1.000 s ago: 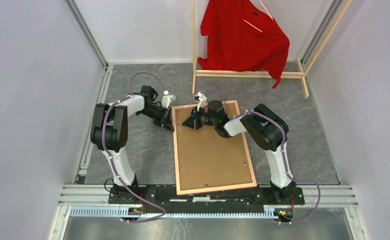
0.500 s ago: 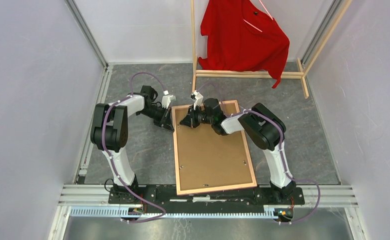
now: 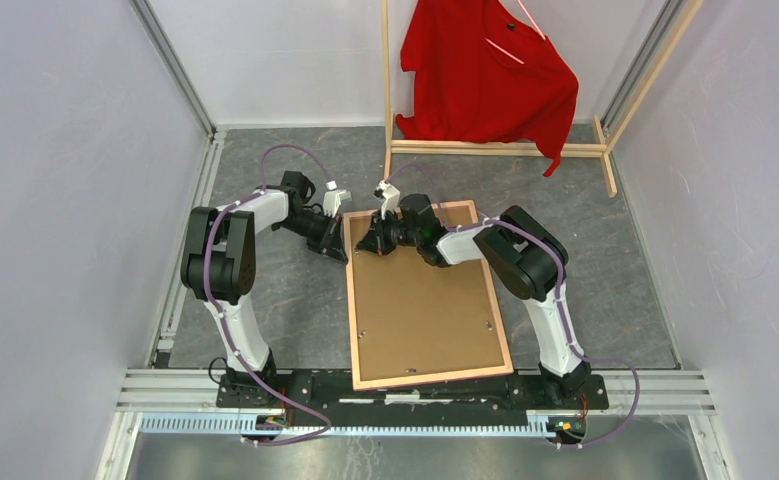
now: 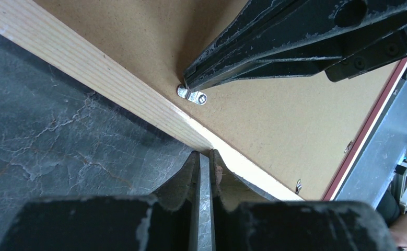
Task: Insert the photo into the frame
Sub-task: Install the photo frame at the center of the board.
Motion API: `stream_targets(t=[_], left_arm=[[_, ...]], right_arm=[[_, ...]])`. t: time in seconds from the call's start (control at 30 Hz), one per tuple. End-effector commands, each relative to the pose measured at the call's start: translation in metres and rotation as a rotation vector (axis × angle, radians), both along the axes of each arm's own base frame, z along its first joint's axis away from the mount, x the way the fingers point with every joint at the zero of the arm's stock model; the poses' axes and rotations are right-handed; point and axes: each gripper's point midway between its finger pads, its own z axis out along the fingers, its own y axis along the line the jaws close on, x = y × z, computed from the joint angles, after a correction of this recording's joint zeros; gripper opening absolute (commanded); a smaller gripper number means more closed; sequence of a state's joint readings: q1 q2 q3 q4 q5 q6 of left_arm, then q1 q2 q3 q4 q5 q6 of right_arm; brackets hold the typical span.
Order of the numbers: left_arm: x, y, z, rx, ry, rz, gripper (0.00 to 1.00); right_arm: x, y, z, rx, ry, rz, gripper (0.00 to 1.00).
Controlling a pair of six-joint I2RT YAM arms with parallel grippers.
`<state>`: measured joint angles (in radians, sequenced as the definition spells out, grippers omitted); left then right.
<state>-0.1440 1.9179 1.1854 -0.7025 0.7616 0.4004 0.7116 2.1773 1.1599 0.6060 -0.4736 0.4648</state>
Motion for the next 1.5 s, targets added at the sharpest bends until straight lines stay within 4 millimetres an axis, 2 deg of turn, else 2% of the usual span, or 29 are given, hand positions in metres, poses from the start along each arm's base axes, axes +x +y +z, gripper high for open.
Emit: stream_targets(t=[0.0,0.53,0.97,1.1,1.2,1.33,1.47], left_arm=[[0.011,0.001,-0.018,0.073,-0.056,-0.028,0.12],[0.012,0.001,-0.018,0.076,-0.056,-0.028,0.12],[0.013,-0.002,-0.018,0.077,-0.056,-0.032,0.12],[0.012,-0.002,-0.019,0.078,-0.055,-0.031,0.12],[0.012,-0.002,-0.019,0.080,-0.055,-0.033,0.12],[0.010,-0.001,-0.020,0.082,-0.052,-0.034,0.12],[0.010,-0.001,-0.020,0.082,-0.053,-0.034,0.12]], right_arm=[[-0.004,0.005,-0.012,-0.035,-0.001,0.024,0.00],[-0.020,0.008,-0.005,0.020,0.026,0.050,0.00],[-0.032,0.013,-0.007,0.044,0.058,0.082,0.00],[-0.028,0.011,-0.005,0.040,0.045,0.072,0.00],[-0.022,0.005,0.005,0.062,0.026,0.052,0.00],[-0.019,-0.004,0.029,0.109,-0.006,0.039,0.00],[-0.022,-0.008,0.036,0.124,-0.013,0.042,0.00]])
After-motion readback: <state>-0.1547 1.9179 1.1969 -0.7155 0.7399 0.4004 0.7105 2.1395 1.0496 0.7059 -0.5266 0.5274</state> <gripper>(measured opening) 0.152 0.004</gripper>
